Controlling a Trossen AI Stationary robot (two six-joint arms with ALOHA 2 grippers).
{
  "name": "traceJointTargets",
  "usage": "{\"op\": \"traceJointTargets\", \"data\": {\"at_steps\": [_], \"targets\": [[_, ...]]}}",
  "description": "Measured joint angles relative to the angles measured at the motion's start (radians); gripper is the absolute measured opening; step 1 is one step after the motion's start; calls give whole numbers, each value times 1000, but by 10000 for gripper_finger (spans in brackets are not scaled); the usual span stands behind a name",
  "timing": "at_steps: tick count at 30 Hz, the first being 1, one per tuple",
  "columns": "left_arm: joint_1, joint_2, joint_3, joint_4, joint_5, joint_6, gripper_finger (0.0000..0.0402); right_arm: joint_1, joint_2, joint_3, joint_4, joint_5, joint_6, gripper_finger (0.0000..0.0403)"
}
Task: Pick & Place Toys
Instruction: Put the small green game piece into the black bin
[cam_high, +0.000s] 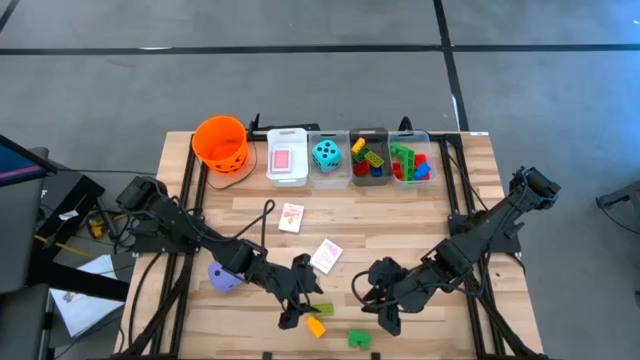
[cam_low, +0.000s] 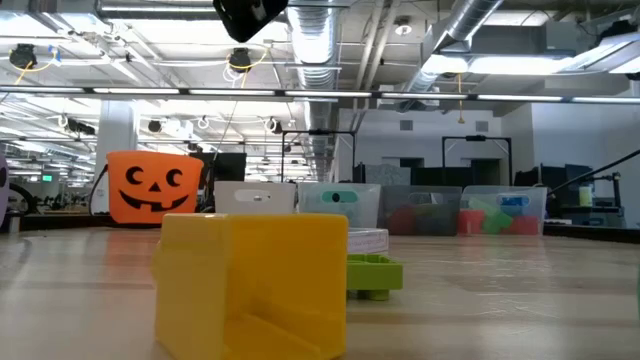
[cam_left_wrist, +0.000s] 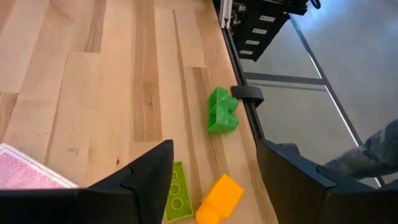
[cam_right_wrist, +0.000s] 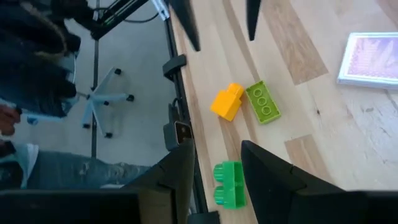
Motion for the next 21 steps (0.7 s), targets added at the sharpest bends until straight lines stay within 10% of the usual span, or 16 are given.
{"op": "traceJointTargets", "data": {"at_steps": [21], "targets": [[16,141,-237,367,-38,-70,282,-17,4,0,7,73,64,128]]}}
